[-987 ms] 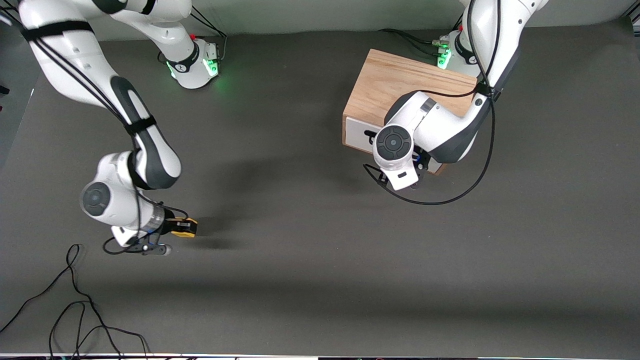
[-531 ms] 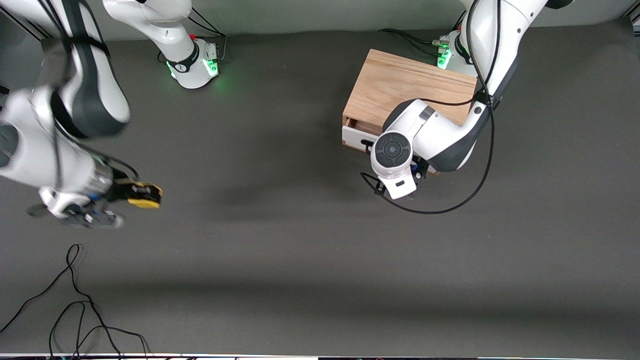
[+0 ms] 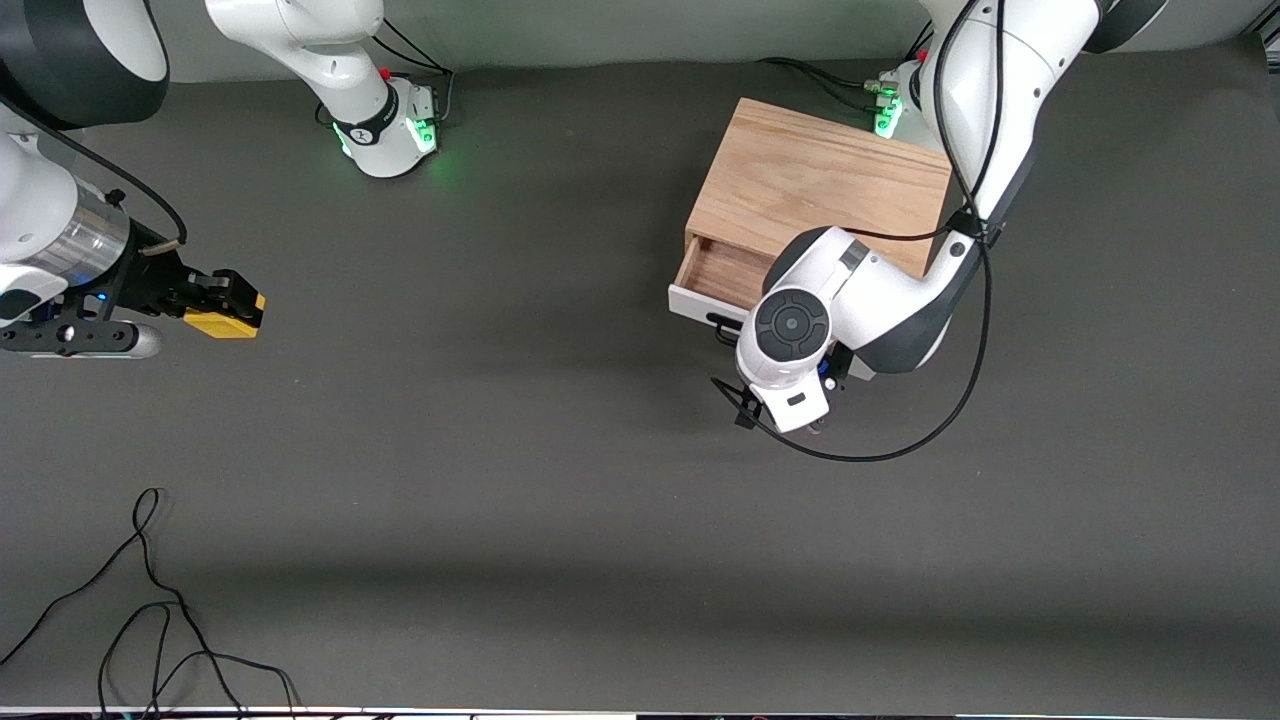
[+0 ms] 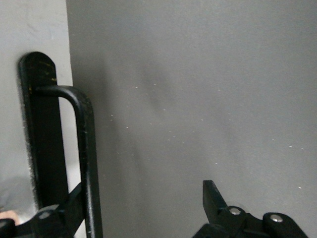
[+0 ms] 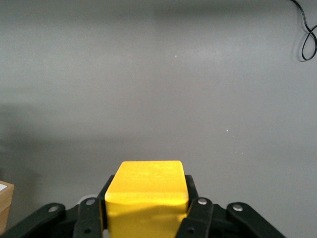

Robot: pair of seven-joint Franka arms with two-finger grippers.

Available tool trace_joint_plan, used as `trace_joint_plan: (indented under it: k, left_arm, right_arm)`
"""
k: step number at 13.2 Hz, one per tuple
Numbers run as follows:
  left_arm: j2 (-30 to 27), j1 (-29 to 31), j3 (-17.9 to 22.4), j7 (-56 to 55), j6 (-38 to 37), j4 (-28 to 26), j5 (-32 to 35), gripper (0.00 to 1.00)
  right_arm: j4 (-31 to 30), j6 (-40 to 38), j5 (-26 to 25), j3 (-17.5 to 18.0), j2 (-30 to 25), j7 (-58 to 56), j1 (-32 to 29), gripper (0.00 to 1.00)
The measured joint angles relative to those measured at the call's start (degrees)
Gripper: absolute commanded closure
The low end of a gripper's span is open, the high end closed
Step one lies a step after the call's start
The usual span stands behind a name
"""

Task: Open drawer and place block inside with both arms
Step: 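Pull the drawer open with the left gripper while the right gripper lifts the cube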

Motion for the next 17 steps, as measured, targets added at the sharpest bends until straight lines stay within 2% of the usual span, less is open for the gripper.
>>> trace_joint_plan:
  k: [10,17]
  left_arm:
    - [0.3,0.0,1.2,0.0,6.8,0.5,0.1,0.0]
    - [0.5,-0.1,1.3,0.0,7.5,3.2,1.2,0.0]
  right_arm:
    - [0.1,0.0,0.7,0.1,0.8,0.1,0.2,1.0]
    - [5.6,0.1,1.6,0.6,4.7,14.0,8.8,1.0]
